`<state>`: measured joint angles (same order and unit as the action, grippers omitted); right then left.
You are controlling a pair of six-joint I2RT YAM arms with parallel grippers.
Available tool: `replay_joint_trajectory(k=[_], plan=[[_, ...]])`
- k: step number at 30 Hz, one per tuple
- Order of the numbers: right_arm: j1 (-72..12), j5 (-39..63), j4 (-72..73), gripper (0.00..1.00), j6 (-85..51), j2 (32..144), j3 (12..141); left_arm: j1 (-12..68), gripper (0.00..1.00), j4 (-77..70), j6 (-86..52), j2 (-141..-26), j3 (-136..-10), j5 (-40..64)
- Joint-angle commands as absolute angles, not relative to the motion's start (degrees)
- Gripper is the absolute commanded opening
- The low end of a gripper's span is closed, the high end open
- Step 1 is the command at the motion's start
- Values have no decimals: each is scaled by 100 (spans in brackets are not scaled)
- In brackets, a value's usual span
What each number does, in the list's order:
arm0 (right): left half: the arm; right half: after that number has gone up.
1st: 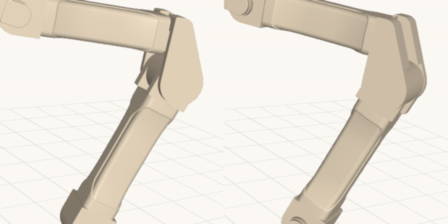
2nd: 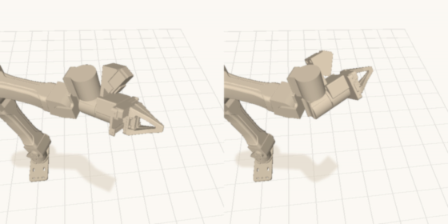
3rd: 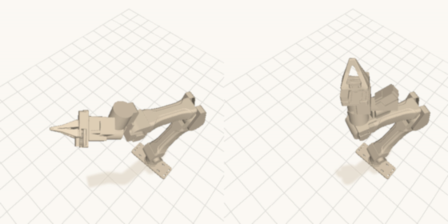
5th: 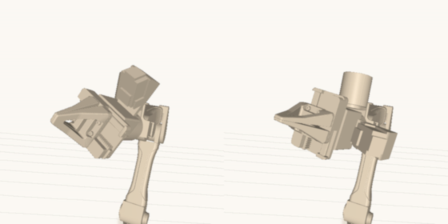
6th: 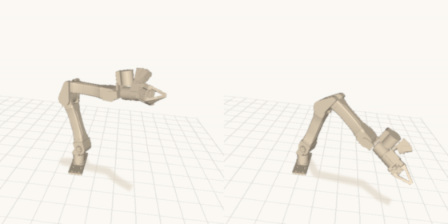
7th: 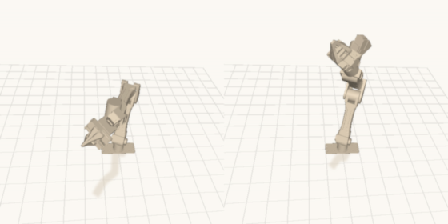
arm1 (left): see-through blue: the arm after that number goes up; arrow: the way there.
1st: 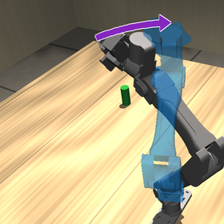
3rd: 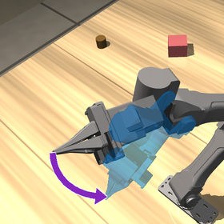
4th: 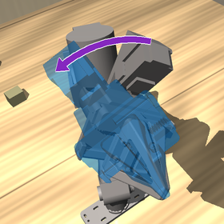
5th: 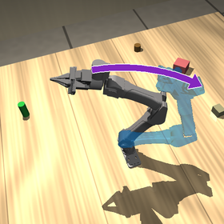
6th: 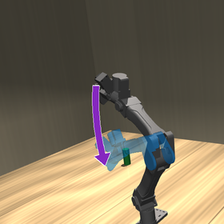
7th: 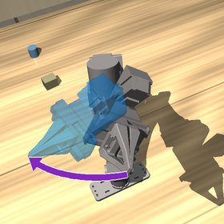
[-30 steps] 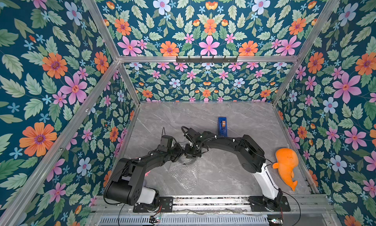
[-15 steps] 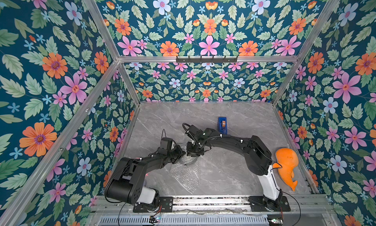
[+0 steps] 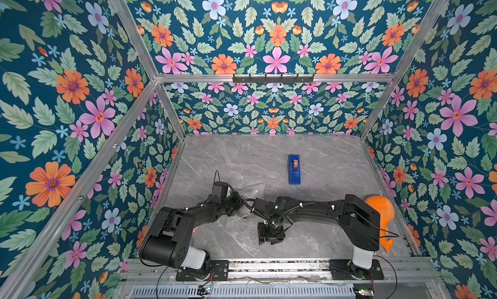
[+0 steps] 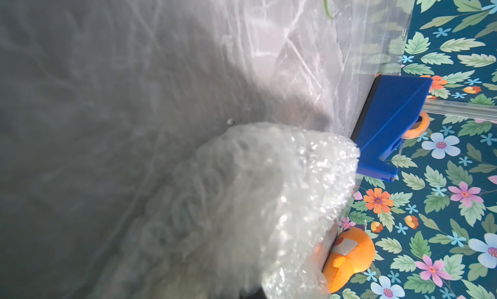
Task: Wrap dinner plates in bubble wrap
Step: Wrap the plate in the bubble wrap.
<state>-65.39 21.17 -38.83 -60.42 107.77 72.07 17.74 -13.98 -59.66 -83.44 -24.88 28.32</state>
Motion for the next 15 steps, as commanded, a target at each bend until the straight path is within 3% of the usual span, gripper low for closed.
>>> replay_joint_trajectory(k=[1, 15], plan=[[-6545, 2414, -3223, 50, -6428, 10941, 7227, 1775, 0, -861, -5895, -8404, -2446, 2531], [-6601, 2629, -3261, 39, -6682, 11372, 7447, 1774, 0, -923, -5967, -8402, -2376, 2470]])
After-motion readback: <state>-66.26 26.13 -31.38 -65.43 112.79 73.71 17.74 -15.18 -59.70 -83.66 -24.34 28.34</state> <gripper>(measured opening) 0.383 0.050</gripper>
